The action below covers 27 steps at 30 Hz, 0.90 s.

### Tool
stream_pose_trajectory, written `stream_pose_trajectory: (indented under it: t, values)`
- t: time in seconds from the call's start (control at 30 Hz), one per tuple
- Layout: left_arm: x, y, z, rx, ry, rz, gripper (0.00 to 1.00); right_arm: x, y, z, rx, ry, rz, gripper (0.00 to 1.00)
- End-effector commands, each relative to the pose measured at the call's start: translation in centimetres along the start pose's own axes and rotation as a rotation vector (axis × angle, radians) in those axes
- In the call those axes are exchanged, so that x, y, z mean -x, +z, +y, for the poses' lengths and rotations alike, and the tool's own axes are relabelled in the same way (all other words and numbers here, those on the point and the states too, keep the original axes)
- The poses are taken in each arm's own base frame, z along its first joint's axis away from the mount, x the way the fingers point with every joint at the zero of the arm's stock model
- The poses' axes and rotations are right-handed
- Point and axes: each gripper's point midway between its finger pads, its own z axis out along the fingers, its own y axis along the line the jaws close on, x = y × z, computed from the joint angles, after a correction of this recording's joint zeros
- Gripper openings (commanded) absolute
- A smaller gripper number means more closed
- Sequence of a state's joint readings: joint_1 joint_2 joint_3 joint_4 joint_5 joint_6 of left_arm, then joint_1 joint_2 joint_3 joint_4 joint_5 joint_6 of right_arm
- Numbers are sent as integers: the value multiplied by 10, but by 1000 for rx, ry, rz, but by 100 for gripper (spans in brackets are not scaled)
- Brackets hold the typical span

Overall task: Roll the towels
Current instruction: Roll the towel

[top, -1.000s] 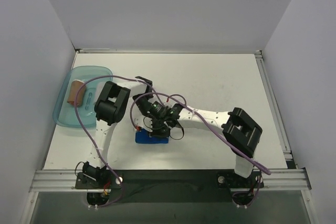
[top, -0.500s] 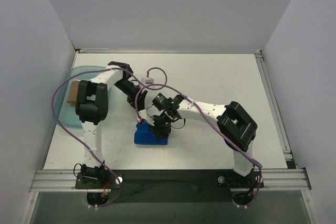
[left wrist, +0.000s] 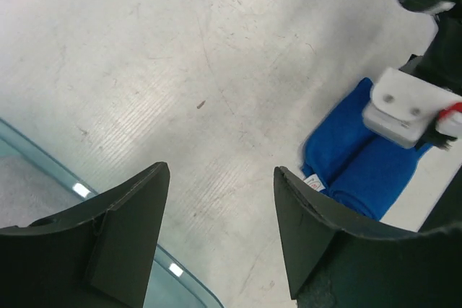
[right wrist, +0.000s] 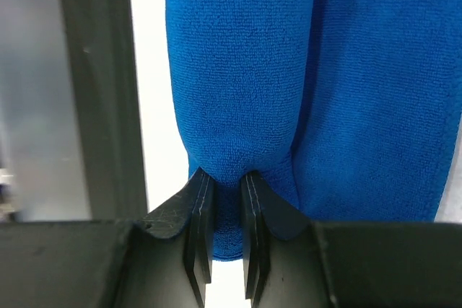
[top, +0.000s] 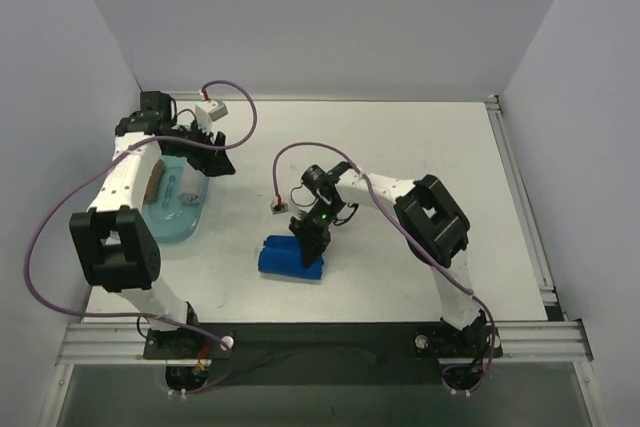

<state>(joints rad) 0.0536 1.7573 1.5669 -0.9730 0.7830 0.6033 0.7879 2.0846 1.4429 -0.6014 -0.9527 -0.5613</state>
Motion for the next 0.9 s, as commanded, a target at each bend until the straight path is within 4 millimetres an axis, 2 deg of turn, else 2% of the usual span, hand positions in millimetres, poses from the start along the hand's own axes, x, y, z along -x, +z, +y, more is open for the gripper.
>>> stream_pose_trajectory:
  t: [0.0,0.03,0.07,0.1,0.13,0.17,0.2,0.23,0.27,0.3,0.33,0.37,0.4,0.47,0.5,0.6,0.63,0.73,0.8,0.83,0.87]
  values:
    - [14,-24,-25,93,126,-156,70,-54,10,8,112,288,169,0]
    - [16,-28,-31,114,179,-188,71,-52,10,7,134,310,160,0]
    - [20,-42,-52,130,260,-227,72,-58,12,8,169,358,175,0]
    - [13,-41,-62,130,325,-225,74,-51,9,4,178,369,155,0]
    - [-6,-37,-66,142,340,-204,76,-50,9,4,199,388,146,0]
    - [-7,-35,-98,109,442,-218,77,-52,12,3,215,414,153,0]
    - [-15,-33,-108,106,509,-208,78,-53,13,1,222,422,153,0]
    - [-39,-22,-114,103,528,-157,81,-49,12,-3,221,422,147,0]
    - [-43,-25,-128,111,595,-166,82,-52,15,-6,231,444,156,0]
    - [-51,-15,-149,58,681,-150,83,-53,16,-7,240,454,156,0]
    - [-62,-9,-157,45,717,-130,85,-49,15,-10,247,459,146,0]
    - [-78,-4,-160,51,745,-96,85,-52,19,-14,255,480,153,0]
    - [-89,8,-178,-6,808,-69,85,-52,20,-16,261,491,153,0]
    - [-109,22,-185,-32,851,-7,86,-51,23,-23,272,522,150,0]
    - [-116,29,-197,-74,901,10,86,-52,25,-25,276,532,153,0]
    - [-126,48,-200,-78,974,51,87,-55,27,-31,291,557,165,0]
    - [-124,55,-207,-93,1010,39,87,-56,28,-31,296,564,172,0]
    - [-128,73,-212,-120,1042,50,86,-58,30,-35,298,575,176,0]
    - [-132,83,-208,-116,1067,68,86,-60,32,-39,287,586,192,0]
    - [-123,87,-208,-97,1090,37,86,-61,33,-41,283,589,195,0]
    - [-126,92,-207,-100,1107,46,86,-62,35,-42,283,595,200,0]
